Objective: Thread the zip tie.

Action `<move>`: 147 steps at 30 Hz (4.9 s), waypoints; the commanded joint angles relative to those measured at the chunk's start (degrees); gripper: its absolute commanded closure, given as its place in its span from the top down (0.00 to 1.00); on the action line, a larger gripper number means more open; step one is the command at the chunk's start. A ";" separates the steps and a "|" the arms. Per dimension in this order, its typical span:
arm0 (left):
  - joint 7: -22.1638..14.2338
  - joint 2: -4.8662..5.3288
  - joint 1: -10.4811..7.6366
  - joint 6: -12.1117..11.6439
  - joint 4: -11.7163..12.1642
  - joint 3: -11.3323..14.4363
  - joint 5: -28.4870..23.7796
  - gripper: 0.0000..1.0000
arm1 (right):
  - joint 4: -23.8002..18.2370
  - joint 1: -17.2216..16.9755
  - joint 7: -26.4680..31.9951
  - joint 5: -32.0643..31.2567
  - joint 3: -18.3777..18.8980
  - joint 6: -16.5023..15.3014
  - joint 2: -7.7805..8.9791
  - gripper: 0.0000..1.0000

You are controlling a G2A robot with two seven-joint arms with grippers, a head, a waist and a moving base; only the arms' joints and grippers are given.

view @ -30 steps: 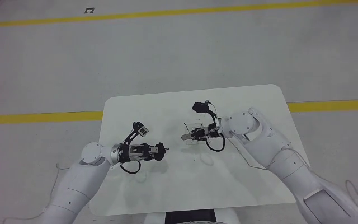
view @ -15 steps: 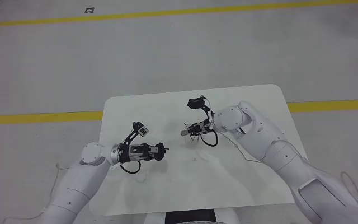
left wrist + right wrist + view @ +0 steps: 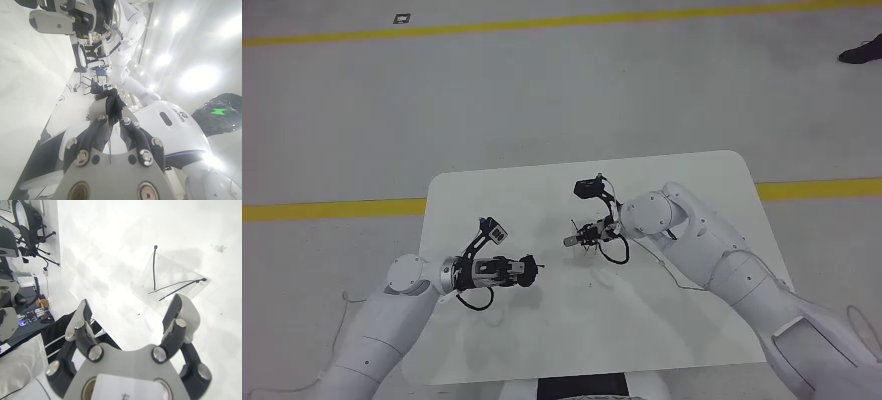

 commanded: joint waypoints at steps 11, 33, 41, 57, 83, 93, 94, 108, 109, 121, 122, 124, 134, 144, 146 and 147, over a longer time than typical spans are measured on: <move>0.00 0.00 0.00 0.00 0.00 0.00 0.00 0.00 | 4.45 2.74 0.19 0.27 -2.56 -1.96 -1.60 1.00; 0.00 0.00 0.00 0.00 0.00 0.00 0.00 0.00 | 4.21 1.51 -1.63 -3.24 -2.01 -3.13 -1.97 0.14; 0.00 0.00 0.00 0.00 0.00 0.00 0.00 0.00 | 5.44 1.52 -2.83 -4.22 -2.38 -2.85 -2.55 0.04; 0.00 0.00 0.00 0.00 0.00 0.00 0.00 0.00 | 10.44 2.38 -6.07 -5.35 -4.19 -1.87 -4.68 0.15; 0.00 0.00 0.00 0.00 0.00 0.00 0.00 0.00 | 18.17 5.02 -6.99 -5.77 -5.61 -2.84 -8.10 0.16; 0.00 0.00 0.00 0.00 0.00 0.00 0.00 0.00 | 20.79 6.00 -6.83 -5.94 -5.87 -3.37 -9.29 0.20; 0.00 0.00 0.00 0.00 0.00 0.00 0.00 0.00 | 20.99 6.06 -6.78 -5.96 -5.88 -3.43 -9.38 0.19; 0.00 0.00 0.00 0.00 0.00 0.00 0.00 0.00 | 23.39 6.61 -6.62 -6.22 -5.72 -4.46 -10.57 0.00; 0.00 0.00 0.00 0.00 0.00 0.00 0.00 0.00 | 23.43 6.59 -6.63 -6.27 -5.67 -4.48 -10.61 0.00; 0.00 0.00 0.00 0.00 0.00 0.00 0.00 0.00 | 17.55 4.47 -5.59 -7.67 -2.13 -3.78 -9.16 0.00; 0.00 0.00 0.00 0.00 0.00 0.00 0.00 0.00 | 16.38 4.04 -5.35 -7.78 -1.43 -3.73 -8.81 0.00; 0.00 0.00 0.00 0.00 0.00 0.00 0.00 0.00 | 13.35 2.63 -4.69 -7.63 0.57 -3.97 -7.85 0.00; 0.00 0.00 0.00 0.00 0.00 0.00 0.00 0.00 | -1.67 -6.83 1.51 -2.38 13.44 -10.45 -2.70 0.00; 0.00 0.00 0.00 0.00 0.00 0.00 0.00 0.00 | -3.06 -10.58 6.55 8.14 17.27 -20.13 -1.26 0.00; 0.00 0.00 0.00 0.00 0.00 0.00 0.00 0.00 | -3.06 -10.58 6.55 8.14 17.27 -20.13 -1.26 0.00; 0.00 0.00 0.00 0.00 0.00 0.00 0.00 0.00 | -3.06 -10.58 6.55 8.14 17.27 -20.13 -1.26 0.00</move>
